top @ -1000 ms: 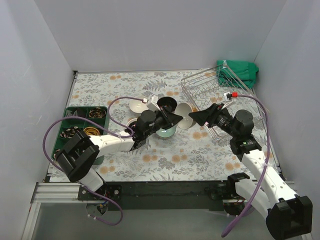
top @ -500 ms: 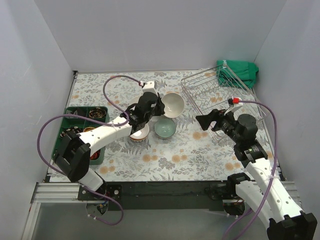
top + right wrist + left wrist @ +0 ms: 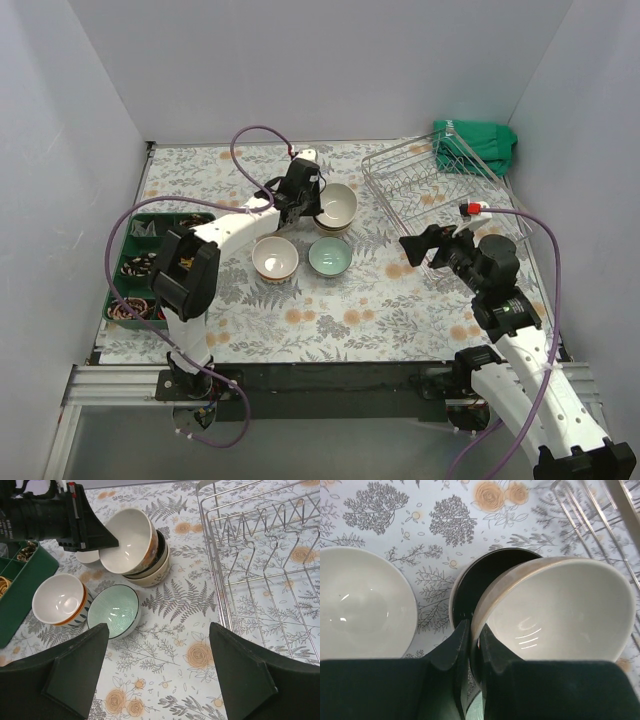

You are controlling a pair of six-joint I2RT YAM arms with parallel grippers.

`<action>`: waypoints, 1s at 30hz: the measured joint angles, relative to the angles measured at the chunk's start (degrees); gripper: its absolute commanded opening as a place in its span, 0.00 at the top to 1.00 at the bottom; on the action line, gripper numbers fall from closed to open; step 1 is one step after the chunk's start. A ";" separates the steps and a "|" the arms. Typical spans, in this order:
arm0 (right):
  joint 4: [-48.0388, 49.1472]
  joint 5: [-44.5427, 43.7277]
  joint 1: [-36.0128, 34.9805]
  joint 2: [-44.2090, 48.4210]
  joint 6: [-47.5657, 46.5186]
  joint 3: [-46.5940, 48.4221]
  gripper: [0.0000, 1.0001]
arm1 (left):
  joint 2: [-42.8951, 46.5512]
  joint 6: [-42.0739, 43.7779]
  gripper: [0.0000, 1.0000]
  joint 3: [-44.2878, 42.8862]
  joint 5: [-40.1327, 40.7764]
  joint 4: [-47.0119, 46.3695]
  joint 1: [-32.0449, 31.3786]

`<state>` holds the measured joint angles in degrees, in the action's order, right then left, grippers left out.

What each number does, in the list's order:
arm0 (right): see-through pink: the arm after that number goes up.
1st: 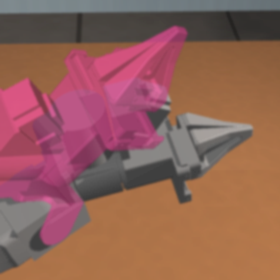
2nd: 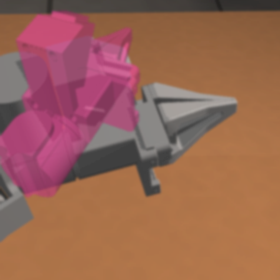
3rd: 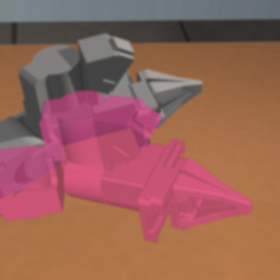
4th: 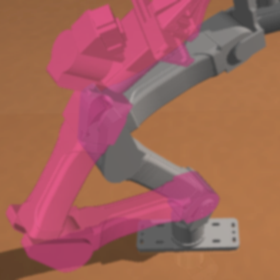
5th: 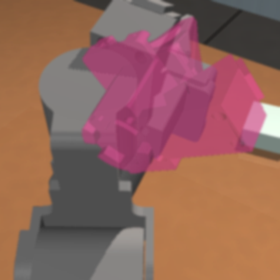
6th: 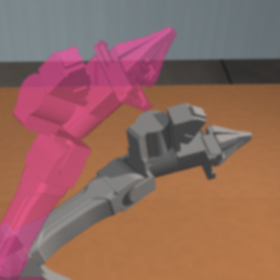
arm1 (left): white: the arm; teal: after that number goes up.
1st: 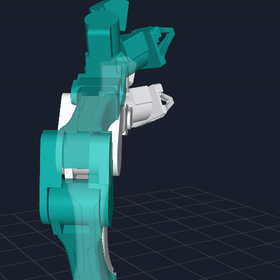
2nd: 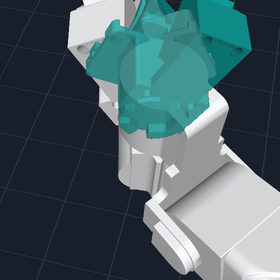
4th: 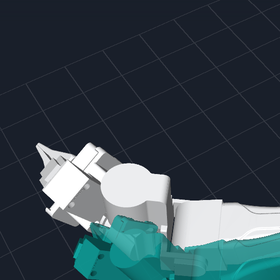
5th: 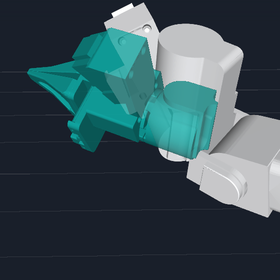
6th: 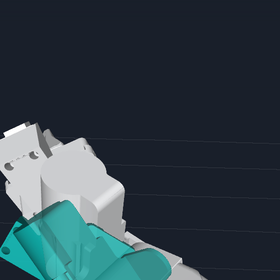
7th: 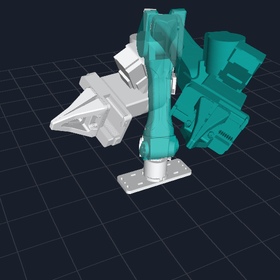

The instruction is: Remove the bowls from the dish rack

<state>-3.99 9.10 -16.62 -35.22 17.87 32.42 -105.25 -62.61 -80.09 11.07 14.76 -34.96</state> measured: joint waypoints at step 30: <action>-3.89 -2.84 -0.02 1.92 -1.62 -1.33 0.11 | 6.16 0.17 0.08 -0.46 -1.97 3.39 1.09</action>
<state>-7.88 6.26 -16.64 -33.30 16.25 31.09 -99.09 -62.43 -80.55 9.10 18.15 -33.87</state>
